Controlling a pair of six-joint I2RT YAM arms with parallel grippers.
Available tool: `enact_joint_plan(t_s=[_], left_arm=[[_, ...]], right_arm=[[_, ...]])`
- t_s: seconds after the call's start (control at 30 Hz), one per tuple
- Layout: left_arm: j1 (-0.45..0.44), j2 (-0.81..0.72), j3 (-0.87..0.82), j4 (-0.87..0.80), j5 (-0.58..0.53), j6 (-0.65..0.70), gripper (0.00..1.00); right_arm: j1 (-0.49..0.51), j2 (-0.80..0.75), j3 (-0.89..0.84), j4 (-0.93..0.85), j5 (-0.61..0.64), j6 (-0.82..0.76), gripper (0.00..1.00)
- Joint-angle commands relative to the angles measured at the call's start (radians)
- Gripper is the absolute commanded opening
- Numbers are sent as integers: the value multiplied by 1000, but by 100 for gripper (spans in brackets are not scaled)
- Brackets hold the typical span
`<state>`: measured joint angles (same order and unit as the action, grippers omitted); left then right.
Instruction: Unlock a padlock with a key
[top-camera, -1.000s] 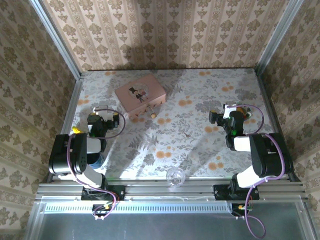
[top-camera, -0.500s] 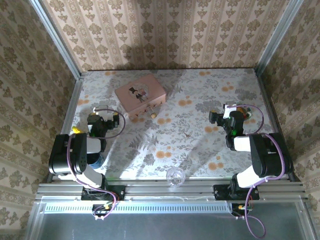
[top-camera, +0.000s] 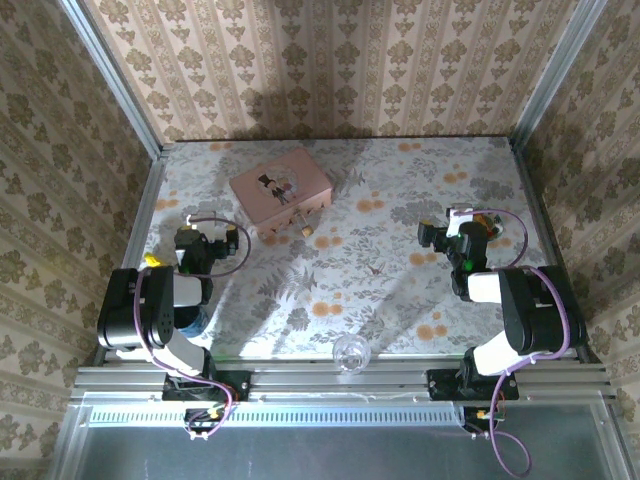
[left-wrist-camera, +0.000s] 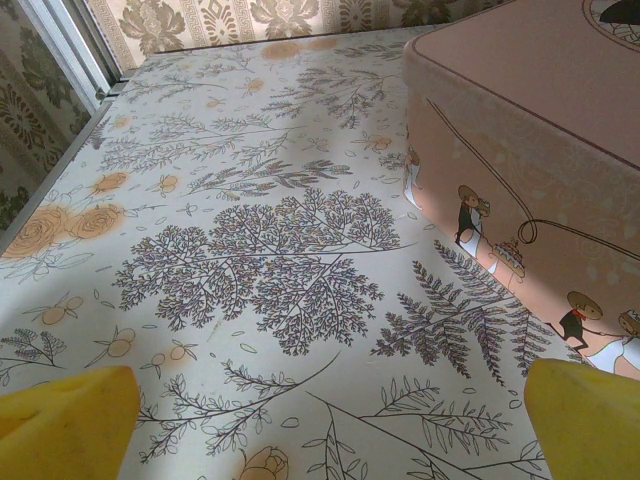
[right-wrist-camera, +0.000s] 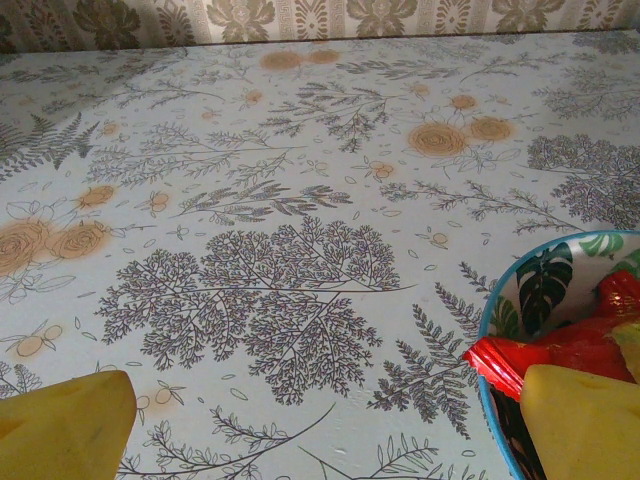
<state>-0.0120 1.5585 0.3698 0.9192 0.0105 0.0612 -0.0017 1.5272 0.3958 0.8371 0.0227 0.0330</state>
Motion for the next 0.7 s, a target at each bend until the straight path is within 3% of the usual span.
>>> enact_joint_plan(t_s=[0.0, 0.33, 0.67], left_arm=[[-1, -1, 15, 15, 2, 12, 100], [-3, -109, -50, 46, -65, -8, 100], [-8, -341, -42, -161, -155, -62, 100]], right_arm=[[3, -1, 15, 5, 2, 2, 100], [6, -55, 36, -75, 18, 4, 100], [10, -212, 61, -274, 142, 72, 100]])
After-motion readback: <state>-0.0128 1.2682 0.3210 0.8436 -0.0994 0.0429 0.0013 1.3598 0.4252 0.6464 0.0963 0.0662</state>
